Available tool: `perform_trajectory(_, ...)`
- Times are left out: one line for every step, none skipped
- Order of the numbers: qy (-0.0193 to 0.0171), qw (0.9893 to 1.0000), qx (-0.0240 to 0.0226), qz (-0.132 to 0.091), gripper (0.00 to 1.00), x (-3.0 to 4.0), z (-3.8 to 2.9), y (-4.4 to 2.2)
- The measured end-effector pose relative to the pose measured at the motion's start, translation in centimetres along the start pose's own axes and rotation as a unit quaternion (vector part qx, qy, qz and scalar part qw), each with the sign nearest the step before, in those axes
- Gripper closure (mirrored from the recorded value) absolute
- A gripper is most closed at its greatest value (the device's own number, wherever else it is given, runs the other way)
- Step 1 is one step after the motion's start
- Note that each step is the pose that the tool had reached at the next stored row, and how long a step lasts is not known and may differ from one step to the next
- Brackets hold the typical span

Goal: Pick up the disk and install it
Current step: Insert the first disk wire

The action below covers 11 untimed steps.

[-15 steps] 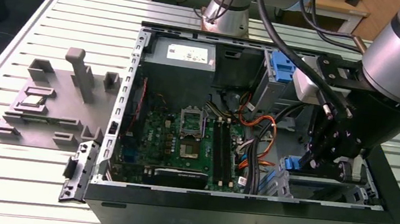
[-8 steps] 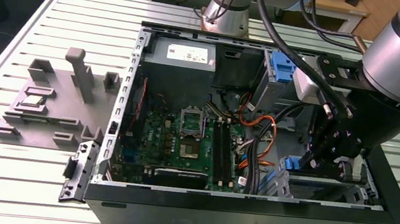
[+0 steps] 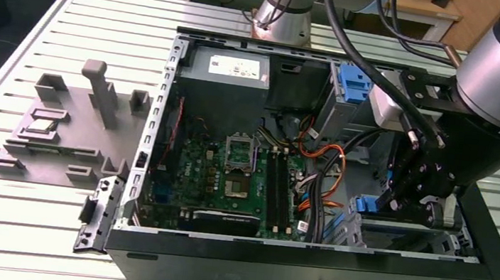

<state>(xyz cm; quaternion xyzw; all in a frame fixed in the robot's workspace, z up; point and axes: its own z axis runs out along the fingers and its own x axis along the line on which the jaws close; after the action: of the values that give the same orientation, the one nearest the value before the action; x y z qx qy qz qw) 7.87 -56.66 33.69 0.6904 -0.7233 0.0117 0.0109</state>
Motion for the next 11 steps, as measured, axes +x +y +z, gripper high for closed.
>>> perform_trajectory(0.0000,1.0000,0.0000,0.000,0.90,0.00,0.00,0.00)
perform_trajectory(0.0000,1.0000,0.0000,0.000,0.90,0.00,0.00,0.00)
perform_trajectory(0.0000,1.0000,0.0000,0.000,0.90,0.00,0.00,0.00)
perform_trajectory(0.0000,1.0000,0.0000,0.000,0.90,0.01,0.00,0.00)
perform_trajectory(0.0000,1.0000,0.0000,0.000,0.90,0.01,0.00,0.00)
perform_trajectory(0.0000,1.0000,0.0000,0.000,0.90,0.01,0.00,0.00)
perform_trajectory(-0.0002,1.0000,0.0000,0.000,0.90,0.02,0.00,0.00)
perform_trajectory(-0.0002,1.0000,0.0000,0.000,0.90,0.03,0.00,-0.01)
perform_trajectory(-0.0003,1.0000,-0.0001,0.000,0.90,0.02,0.00,-0.07)
perform_trajectory(-0.0005,1.0000,-0.0003,0.000,0.90,0.02,0.00,-0.16)
perform_trajectory(-0.0011,1.0000,-0.0004,0.000,0.90,0.03,0.01,-0.32)
